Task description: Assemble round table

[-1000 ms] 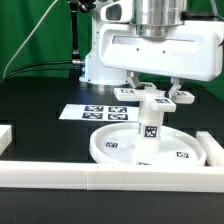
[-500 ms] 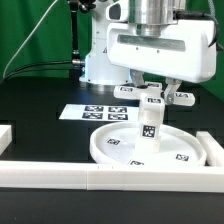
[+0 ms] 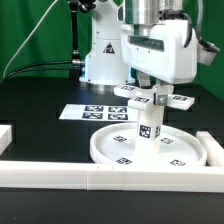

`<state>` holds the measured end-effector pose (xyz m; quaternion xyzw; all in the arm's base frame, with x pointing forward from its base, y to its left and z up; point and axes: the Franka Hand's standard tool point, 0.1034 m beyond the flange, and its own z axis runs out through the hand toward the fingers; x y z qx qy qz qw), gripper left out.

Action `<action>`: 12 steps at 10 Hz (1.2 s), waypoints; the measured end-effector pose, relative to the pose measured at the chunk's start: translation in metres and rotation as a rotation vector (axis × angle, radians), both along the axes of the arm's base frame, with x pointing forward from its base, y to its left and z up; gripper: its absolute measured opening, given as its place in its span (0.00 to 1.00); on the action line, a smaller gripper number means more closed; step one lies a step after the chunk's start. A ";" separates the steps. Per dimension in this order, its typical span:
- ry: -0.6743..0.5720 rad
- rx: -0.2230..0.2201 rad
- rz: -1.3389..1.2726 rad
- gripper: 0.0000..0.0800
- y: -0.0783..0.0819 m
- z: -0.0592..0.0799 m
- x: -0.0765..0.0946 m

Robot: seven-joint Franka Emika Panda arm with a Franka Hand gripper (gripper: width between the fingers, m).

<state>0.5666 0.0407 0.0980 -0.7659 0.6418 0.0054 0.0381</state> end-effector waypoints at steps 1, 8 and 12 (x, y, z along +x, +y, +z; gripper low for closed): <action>-0.008 0.003 -0.072 0.56 0.000 0.000 0.000; 0.002 0.035 -0.394 0.56 -0.002 0.000 0.000; 0.006 0.044 -0.447 0.70 -0.002 0.000 0.000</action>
Offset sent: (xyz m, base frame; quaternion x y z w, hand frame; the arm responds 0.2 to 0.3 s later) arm -0.0004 0.0002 -0.0004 0.0082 -0.0048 0.1958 0.9806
